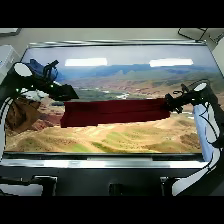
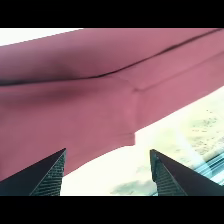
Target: Fold the clothes and pants, and hang the long-sleeved shirts on hangers.
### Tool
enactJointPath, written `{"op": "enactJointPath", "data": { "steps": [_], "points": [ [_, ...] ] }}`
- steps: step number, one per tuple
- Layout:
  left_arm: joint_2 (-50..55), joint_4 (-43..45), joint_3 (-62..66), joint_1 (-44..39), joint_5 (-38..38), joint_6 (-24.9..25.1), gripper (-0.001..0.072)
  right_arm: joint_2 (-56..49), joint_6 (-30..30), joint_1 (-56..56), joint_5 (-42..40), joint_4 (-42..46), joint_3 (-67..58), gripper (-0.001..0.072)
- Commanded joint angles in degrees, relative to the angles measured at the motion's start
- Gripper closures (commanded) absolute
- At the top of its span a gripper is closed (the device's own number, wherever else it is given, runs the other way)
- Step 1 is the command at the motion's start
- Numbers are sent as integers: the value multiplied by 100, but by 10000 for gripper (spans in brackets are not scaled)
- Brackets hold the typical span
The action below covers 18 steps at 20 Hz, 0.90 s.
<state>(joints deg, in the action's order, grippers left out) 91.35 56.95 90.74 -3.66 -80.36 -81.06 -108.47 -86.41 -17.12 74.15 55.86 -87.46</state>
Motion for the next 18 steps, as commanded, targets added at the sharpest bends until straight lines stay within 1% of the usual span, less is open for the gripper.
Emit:
{"op": "enactJointPath", "data": {
  "steps": [1, 2, 4, 5, 6, 8, 11, 12, 13, 14, 16, 17, 18],
  "points": [
    [-11, -66, -26, -518, 584, -2, 135, 304, 542, 57, 479, -874, -13, 674],
    [35, -66, -83, -743, 973, -4, 160, 498, 621, 68, 682, -1082, -13, 674],
    [208, -68, -286, -1329, 1998, -11, 655, 1027, 634, 223, 984, -1213, -13, 675],
    [378, -70, -391, -1692, 2540, -111, 677, 1327, 625, 321, 1056, -1200, -13, 675],
    [610, -72, -431, -2028, 2863, -317, 679, 1657, 540, 457, 1126, -1191, -13, 675],
    [1130, -374, -428, -2505, 2975, -848, 679, 2288, 256, 748, 1235, -1182, -13, 674],
    [1775, -1255, -428, -2959, 3145, -903, 680, 3119, -284, 1196, 1292, -1165, -13, 673],
    [1928, -1628, -428, -3077, 3359, -907, 680, 3331, -444, 1327, 1285, -1165, -13, 673],
    [2083, -2120, -428, -3220, 3692, -1012, 680, 3517, -610, 1471, 1276, -1163, -13, 673],
    [2212, -2699, -428, -3388, 4111, -1180, 680, 3650, -745, 1611, 1279, -1119, -13, 673],
    [2385, -3880, -402, -3779, 4905, -1215, 680, 3814, -1034, 1893, 1279, -883, -13, 672],
    [2457, -4323, -332, -4002, 5198, -1196, 680, 3842, -1204, 2006, 1279, -772, -13, 673],
    [2505, -4465, -245, -4155, 5344, -1196, 680, 3845, -1322, 2074, 1268, -734, -13, 673]
  ]
}}
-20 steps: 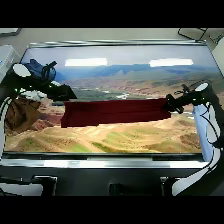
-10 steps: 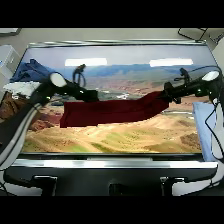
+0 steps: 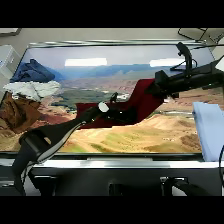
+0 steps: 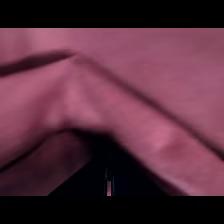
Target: Fold the clothes and pants, and hang the long-sleeved shirts on hangers.
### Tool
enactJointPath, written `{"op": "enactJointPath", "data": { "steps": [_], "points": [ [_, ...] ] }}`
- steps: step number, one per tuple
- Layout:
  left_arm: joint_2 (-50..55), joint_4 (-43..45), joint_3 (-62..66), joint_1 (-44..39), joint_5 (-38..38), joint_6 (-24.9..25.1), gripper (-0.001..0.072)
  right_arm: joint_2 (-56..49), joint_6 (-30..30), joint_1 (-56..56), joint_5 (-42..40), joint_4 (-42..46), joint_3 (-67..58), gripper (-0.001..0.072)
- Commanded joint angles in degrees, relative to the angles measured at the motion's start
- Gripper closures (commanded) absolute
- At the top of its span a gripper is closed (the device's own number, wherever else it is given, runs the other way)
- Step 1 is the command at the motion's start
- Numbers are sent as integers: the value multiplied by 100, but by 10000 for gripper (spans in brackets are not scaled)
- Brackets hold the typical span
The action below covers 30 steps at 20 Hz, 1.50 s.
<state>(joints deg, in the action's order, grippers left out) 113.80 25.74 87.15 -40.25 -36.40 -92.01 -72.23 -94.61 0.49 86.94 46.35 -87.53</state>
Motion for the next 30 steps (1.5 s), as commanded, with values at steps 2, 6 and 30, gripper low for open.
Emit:
{"op": "enactJointPath", "data": {
  "steps": [2, 6, 30],
  "points": [
    [302, -1351, 254, -625, 1005, 57, 680, 216, -645, 339, -164, 306, -4, 673],
    [120, -549, 262, 70, -205, 1198, 683, -61, -684, 341, -981, 219, -4, 673],
    [-4986, 3797, 260, 4201, -3602, 1106, 681, -2684, 177, 649, -1941, -205, -7, 62]
  ]
}}
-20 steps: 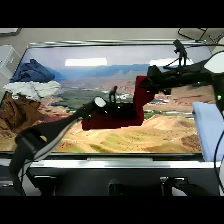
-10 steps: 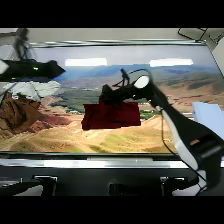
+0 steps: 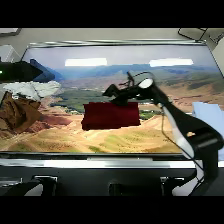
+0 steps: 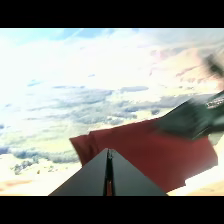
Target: Fold the clothes and pants, and hang the long-sleeved shirts on hangers.
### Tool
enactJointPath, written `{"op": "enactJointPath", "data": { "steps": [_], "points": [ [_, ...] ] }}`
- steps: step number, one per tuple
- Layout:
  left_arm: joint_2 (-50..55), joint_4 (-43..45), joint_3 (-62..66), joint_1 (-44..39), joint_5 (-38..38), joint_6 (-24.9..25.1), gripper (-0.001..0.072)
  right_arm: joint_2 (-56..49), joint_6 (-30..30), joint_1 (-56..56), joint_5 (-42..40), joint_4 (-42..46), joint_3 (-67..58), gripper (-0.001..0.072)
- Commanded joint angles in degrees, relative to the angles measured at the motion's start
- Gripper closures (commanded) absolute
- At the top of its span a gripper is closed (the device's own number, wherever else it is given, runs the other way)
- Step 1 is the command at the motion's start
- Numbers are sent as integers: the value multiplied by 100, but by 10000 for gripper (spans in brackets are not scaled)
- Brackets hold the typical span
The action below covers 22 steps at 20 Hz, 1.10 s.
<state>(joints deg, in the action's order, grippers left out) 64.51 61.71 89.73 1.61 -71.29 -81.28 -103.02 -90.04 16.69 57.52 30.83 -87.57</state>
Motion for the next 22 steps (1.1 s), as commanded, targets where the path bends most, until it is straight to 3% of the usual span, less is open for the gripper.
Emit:
{"op": "enactJointPath", "data": {
  "steps": [1, 3, 5, 10, 15, 16, 18, 22],
  "points": [
    [-57, 197, 2, 15, -114, 33, 681, 516, -501, -1408, 1451, 2033, -2, 63],
    [-57, 197, 2, 15, -114, 31, 681, 544, -800, -2039, 2310, 3209, 50, 65],
    [-55, 197, 2, 15, -116, 31, 681, 542, -857, -2299, 2428, 3405, 476, 91],
    [-52, 188, 2, 9, -116, -125, 681, 105, 688, -2065, 1587, 1434, 1366, 113],
    [-52, 179, 2, 9, -111, -188, 681, -334, 1169, -1803, 1403, 197, 1360, 188],
    [-52, 177, 2, 9, -114, -188, 681, -348, 1169, -1755, 1351, 164, 1360, 290],
    [-52, 177, 2, 9, -114, -188, 681, -345, 1318, -1740, 1473, 74, 1274, 674],
    [-52, 179, 2, 9, -114, -186, 681, -144, 1451, -2374, 2345, 15, 271, 675]
  ]
}}
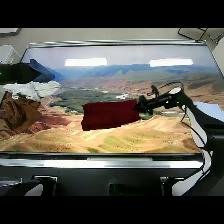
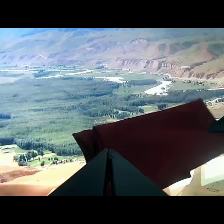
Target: Fold the clothes and pants, and hang the long-sleeved shirts on hangers.
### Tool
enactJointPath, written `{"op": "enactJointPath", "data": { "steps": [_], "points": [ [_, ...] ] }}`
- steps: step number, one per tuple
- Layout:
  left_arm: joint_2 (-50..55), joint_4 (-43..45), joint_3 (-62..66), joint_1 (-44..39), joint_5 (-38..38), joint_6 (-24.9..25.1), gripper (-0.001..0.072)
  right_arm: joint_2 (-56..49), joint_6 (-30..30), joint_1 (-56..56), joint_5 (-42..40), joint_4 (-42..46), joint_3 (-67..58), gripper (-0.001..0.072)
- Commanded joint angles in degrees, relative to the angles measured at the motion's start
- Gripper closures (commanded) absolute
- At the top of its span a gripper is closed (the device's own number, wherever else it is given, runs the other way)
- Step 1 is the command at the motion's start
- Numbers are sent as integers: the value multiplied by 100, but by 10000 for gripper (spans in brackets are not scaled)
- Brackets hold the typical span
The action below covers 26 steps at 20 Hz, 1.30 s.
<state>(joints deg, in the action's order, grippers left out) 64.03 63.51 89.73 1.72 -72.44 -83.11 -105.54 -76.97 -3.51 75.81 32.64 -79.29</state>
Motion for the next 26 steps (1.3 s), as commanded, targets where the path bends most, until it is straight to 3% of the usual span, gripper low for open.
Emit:
{"op": "enactJointPath", "data": {
  "steps": [1, 4, 10, 14, 19, 23, 26],
  "points": [
    [-4, -2, 2, -2, 2, -2, 681, 240, -2, -667, 603, -136, -868, 675],
    [-4, 0, 2, -2, 2, 2, 681, 708, -721, -1731, 649, 188, -1556, 675],
    [-4, 0, 2, -2, 4, 2, 681, 1596, -1357, -3755, 949, 1086, -2280, 675],
    [-4, 0, 2, -2, 52, 4, 681, 1947, -1825, -4690, 697, 1156, -2435, 675],
    [-4, 0, 2, -2, 160, 22, 681, 2096, -2339, -5287, 291, 1152, -2433, 676],
    [-4, 0, 2, -2, 157, 17, 681, 2107, -2767, -5300, -549, 1108, -2433, 676],
    [-4, 0, 2, -2, 162, 17, 681, 2107, -2708, -5313, -520, 1213, -2433, 676]
  ]
}}
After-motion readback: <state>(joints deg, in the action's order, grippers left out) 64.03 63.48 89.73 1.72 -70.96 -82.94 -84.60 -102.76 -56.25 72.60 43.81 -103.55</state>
